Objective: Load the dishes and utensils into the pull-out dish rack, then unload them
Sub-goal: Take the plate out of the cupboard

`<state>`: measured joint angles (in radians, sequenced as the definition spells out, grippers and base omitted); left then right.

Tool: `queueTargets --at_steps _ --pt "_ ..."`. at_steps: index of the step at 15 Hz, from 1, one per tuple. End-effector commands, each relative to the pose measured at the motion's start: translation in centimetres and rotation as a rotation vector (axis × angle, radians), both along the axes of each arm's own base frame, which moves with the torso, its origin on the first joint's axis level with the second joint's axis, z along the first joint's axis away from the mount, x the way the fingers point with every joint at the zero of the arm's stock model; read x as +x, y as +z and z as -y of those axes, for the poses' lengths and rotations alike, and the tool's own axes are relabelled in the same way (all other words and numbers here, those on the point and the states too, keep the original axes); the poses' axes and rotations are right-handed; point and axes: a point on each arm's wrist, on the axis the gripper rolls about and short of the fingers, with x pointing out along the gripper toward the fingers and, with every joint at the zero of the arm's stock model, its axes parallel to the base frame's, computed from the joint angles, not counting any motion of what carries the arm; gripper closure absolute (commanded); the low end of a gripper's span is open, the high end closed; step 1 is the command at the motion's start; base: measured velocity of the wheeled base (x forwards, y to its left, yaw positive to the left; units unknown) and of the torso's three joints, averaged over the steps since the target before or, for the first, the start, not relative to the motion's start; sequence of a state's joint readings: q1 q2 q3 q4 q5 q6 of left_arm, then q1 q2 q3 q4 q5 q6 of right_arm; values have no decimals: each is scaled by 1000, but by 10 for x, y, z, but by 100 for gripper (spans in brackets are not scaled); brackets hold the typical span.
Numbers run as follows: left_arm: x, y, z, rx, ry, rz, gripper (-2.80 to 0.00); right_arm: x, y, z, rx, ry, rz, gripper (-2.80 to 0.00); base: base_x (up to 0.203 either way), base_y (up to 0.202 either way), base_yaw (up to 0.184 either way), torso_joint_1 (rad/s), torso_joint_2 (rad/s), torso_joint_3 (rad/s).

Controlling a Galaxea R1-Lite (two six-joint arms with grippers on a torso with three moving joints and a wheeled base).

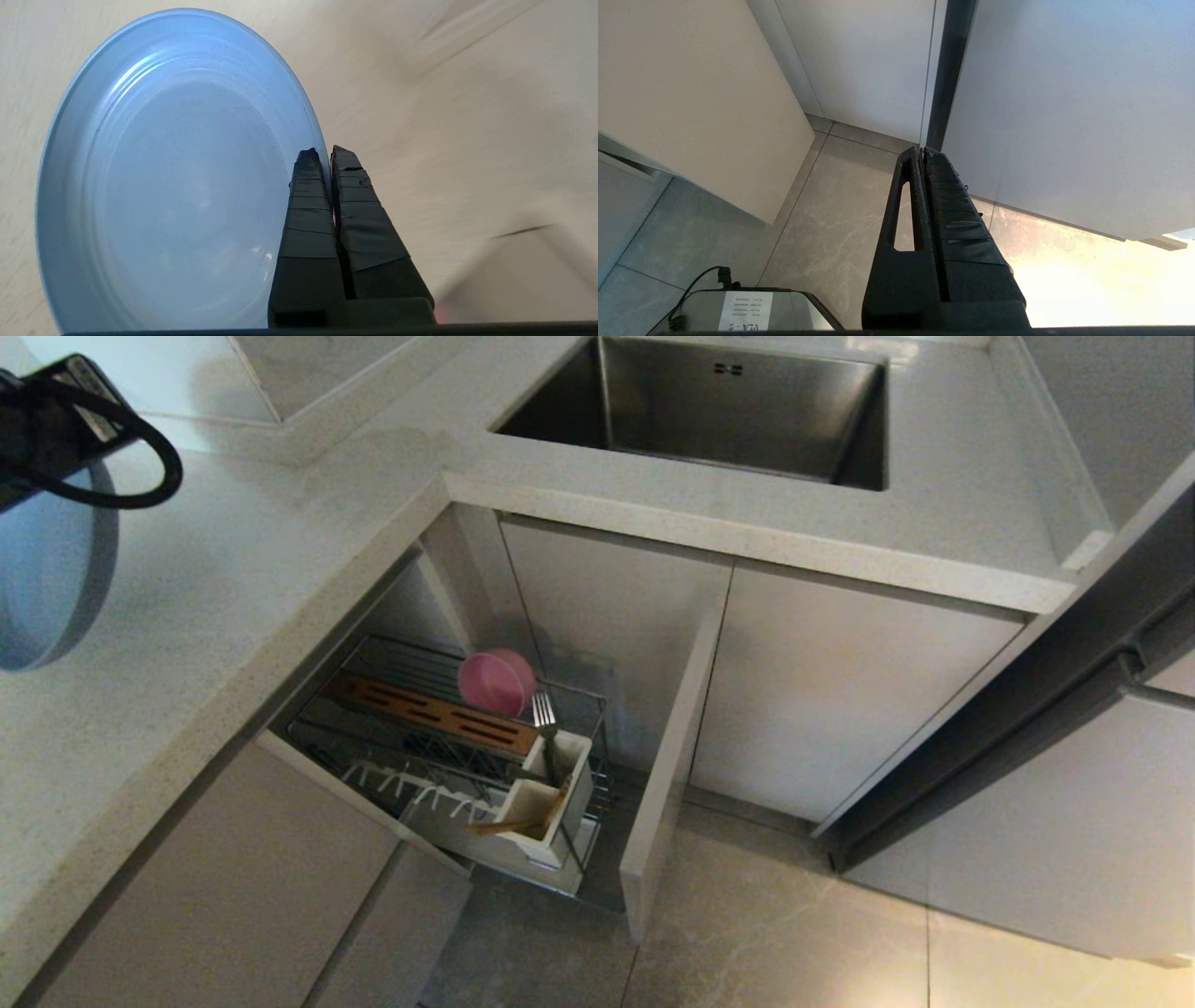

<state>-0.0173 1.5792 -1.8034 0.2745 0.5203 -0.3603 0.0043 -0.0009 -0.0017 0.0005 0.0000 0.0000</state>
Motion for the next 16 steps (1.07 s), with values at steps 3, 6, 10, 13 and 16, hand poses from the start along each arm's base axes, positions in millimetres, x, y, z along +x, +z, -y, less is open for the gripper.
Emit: queueTargets --at_steps 3,6,10,13,16 --pt "-50 33 20 12 -87 159 0 0 0 0 0 0 -1 0 0 0 0 0 0 0" --pt "-89 49 45 9 -240 244 0 0 0 0 0 0 -1 0 0 0 0 0 0 0" --pt "-121 55 75 -24 -439 270 0 0 0 0 0 0 -1 0 0 0 0 0 0 0" --pt "-134 42 97 -32 -592 222 0 0 0 0 0 0 -1 0 0 0 0 0 0 0" --pt "-132 20 113 -22 -657 140 0 0 0 0 0 0 -1 0 0 0 0 0 0 0"
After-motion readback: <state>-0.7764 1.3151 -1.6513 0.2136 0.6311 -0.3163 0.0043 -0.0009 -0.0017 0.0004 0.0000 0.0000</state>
